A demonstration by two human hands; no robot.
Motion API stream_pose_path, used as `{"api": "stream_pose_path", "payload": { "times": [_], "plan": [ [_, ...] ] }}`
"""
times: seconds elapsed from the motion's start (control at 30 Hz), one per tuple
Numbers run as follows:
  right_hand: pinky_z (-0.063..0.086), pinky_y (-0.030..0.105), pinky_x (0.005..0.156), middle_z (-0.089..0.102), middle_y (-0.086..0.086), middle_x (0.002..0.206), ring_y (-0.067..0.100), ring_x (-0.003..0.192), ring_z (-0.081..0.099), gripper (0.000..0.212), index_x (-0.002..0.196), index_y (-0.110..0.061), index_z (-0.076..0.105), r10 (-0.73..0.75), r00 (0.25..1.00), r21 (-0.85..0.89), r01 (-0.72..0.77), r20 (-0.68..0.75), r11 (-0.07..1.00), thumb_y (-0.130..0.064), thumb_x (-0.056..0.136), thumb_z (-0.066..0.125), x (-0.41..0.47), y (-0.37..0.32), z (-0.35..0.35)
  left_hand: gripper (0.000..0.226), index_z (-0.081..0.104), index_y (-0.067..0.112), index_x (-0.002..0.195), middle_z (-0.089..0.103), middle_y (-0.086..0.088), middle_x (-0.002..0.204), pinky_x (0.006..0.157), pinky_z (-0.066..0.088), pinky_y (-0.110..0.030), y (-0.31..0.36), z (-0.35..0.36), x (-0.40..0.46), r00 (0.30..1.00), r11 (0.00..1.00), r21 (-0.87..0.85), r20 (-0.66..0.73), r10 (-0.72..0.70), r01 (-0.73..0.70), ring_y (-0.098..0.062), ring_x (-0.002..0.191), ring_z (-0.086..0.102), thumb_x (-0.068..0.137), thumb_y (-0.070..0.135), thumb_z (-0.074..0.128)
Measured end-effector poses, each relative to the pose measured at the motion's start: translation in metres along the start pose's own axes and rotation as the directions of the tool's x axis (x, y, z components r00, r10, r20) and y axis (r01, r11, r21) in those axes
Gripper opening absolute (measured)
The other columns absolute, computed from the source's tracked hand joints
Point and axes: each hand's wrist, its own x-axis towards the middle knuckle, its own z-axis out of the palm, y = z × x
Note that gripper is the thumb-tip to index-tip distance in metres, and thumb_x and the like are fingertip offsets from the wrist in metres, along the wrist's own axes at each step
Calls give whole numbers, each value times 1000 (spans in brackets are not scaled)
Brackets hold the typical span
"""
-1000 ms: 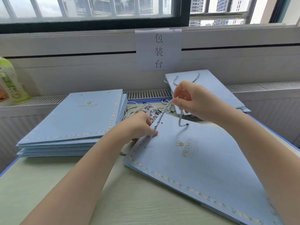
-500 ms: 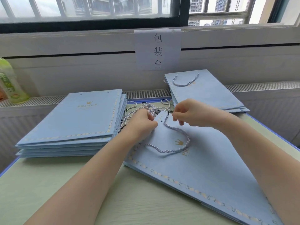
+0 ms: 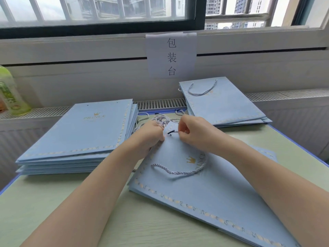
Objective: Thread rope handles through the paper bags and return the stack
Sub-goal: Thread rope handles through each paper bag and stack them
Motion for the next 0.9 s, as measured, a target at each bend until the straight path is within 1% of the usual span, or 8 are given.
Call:
{"api": "stream_pose_path", "payload": {
  "times": [0.13,0.2,0.27,0.37,0.5,0.7,0.8,0.9],
  "plan": [
    [29,23,67,60,4,99,18,87,50,27,109,-7,60,-34,994,0,34,-105,999,-2,92,40,3,2,2,30,58,-2,103,57,-23,96,61,39,-30,1,-4,1,1000,997,-79,-10,-8,7,-31,73,52,81,-15,40],
    [32,24,74,63,6,103,21,96,54,25,109,-6,63,-100,989,-43,95,-113,995,-6,94,43,4,3,5,39,61,-2,110,62,-28,107,64,43,-30,2,-5,1,1000,996,-92,-7,-1,1,-33,79,57,78,-13,42],
    [33,24,74,62,4,97,18,90,52,19,105,-6,64,-121,986,-21,119,-117,993,-12,95,49,4,1,6,38,63,-1,108,62,-29,109,66,46,-31,4,-4,0,1000,994,-105,-8,12,-13,-33,82,58,77,-11,44],
    [41,31,76,64,3,90,17,82,52,16,100,-9,66,-114,982,51,123,-154,991,-16,94,52,2,-2,4,22,64,5,90,65,-19,92,66,49,-30,6,-3,-4,998,989,-133,11,60,-58,-28,76,60,83,-8,49],
    [38,30,66,48,-15,70,14,73,45,12,93,-18,64,-104,971,-49,95,-216,994,-24,93,53,0,-5,-2,28,61,11,75,66,-6,62,51,51,-23,6,-6,-8,992,977,-192,66,112,-97,-19,54,61,89,-8,47],
    [47,34,67,58,-5,87,19,80,53,10,90,-14,63,-204,945,-166,165,-257,972,-19,91,54,-4,-12,-8,25,67,6,90,65,-7,68,47,45,-18,8,-11,-7,988,951,-298,97,121,-88,-14,49,57,91,-4,44],
    [44,33,62,58,-3,88,22,75,53,12,88,-16,66,-258,911,-229,189,-322,955,-22,91,57,-5,-12,-9,30,68,7,91,67,-3,64,45,47,-17,9,-18,-7,980,897,-442,182,79,10,-11,49,58,93,-2,40],
    [42,31,64,57,-5,84,17,71,52,14,85,-15,69,-206,916,-106,181,-344,978,-24,90,60,-1,-7,-13,31,66,5,105,66,-7,67,41,43,-18,7,-22,-6,965,866,-496,255,65,72,-12,44,52,91,-9,41]
  ]
}}
